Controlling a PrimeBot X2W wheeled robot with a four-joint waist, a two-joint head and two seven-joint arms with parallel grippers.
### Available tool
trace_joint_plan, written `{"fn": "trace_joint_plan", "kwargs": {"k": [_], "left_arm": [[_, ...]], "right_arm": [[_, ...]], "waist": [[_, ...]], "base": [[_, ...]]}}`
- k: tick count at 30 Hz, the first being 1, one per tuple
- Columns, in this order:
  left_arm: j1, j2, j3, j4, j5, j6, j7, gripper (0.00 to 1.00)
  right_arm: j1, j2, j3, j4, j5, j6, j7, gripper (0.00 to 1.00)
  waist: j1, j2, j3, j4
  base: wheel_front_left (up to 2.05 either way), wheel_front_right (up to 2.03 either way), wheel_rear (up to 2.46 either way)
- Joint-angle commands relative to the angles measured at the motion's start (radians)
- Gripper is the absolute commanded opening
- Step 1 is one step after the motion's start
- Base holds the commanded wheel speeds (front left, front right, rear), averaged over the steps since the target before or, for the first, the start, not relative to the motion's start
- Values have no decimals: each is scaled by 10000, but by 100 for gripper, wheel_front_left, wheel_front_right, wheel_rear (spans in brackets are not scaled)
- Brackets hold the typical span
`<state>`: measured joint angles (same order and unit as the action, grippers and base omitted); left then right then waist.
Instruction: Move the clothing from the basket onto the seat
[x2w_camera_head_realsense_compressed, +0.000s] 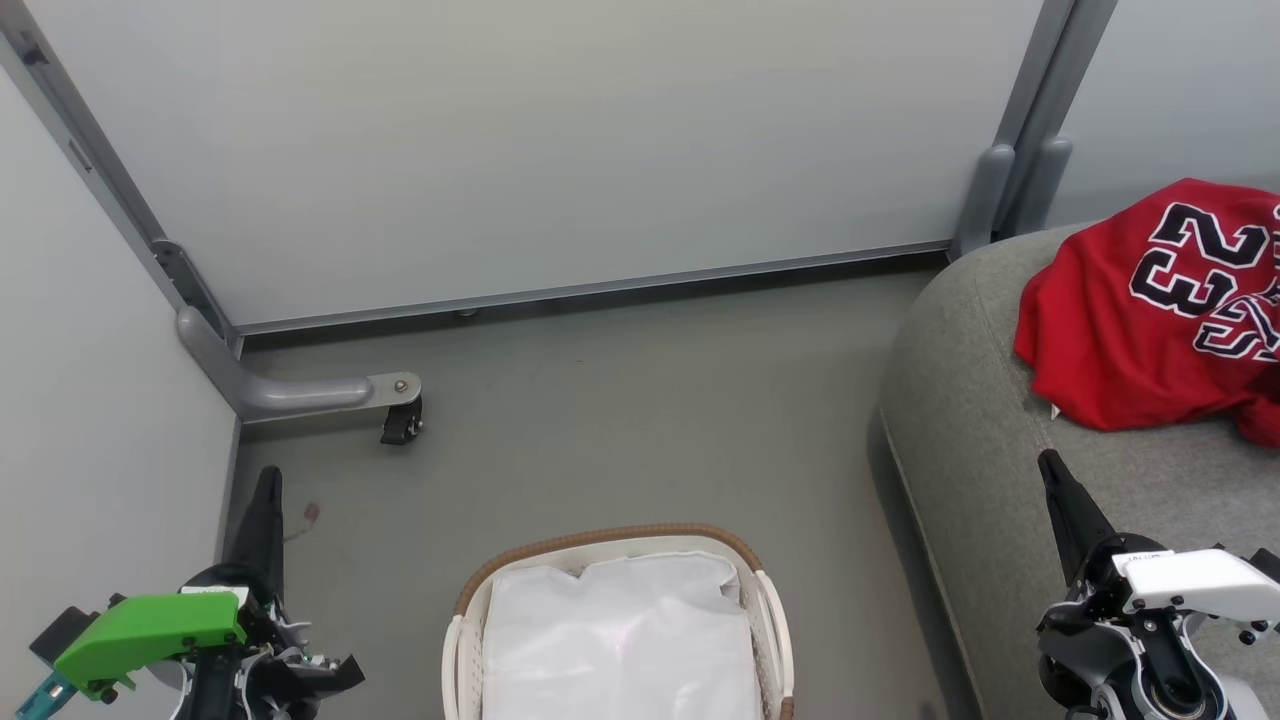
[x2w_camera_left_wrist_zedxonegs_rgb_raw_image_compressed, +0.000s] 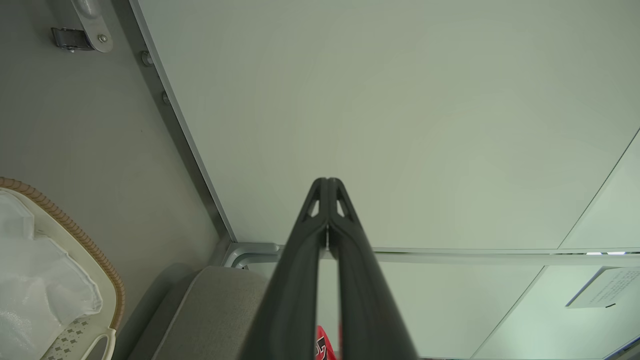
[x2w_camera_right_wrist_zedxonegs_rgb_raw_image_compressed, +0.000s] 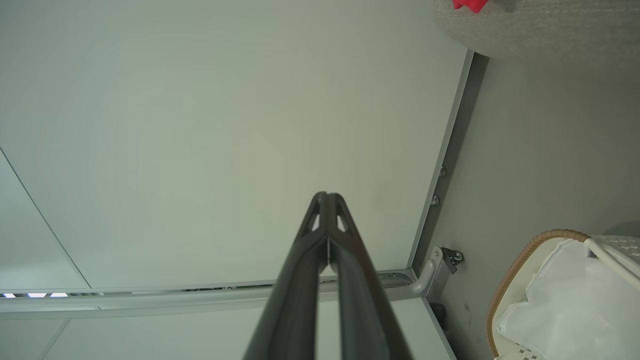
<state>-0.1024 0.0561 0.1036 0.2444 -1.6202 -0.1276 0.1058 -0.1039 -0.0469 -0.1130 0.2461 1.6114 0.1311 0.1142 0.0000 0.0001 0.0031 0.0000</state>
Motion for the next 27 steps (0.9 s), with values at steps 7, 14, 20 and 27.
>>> {"fn": "trace_joint_plan", "kwargs": {"k": [7,14,20,27], "left_arm": [[-100,17,58,-11,8,-56,61,0],[-102,9,67,-10,20,-56,52,0],[-103,4,73,-10,22,-56,61,0],[-104,-3,80,-10,33,-56,70,0]], "right_arm": [[-82,-64,-23,-37,30,-7,35,0],[-81,-64,-22,-37,31,-7,35,0],[-81,-64,-22,-37,31,-7,34,0],[-81,-64,-22,-36,31,-7,34,0]], "waist": [[0,-1,0,0],[0,-1,0,0],[0,-1,0,0],[0,-1,0,0]], "base": [[0,0,0],[0,0,0],[0,0,0],[0,0,0]]}}
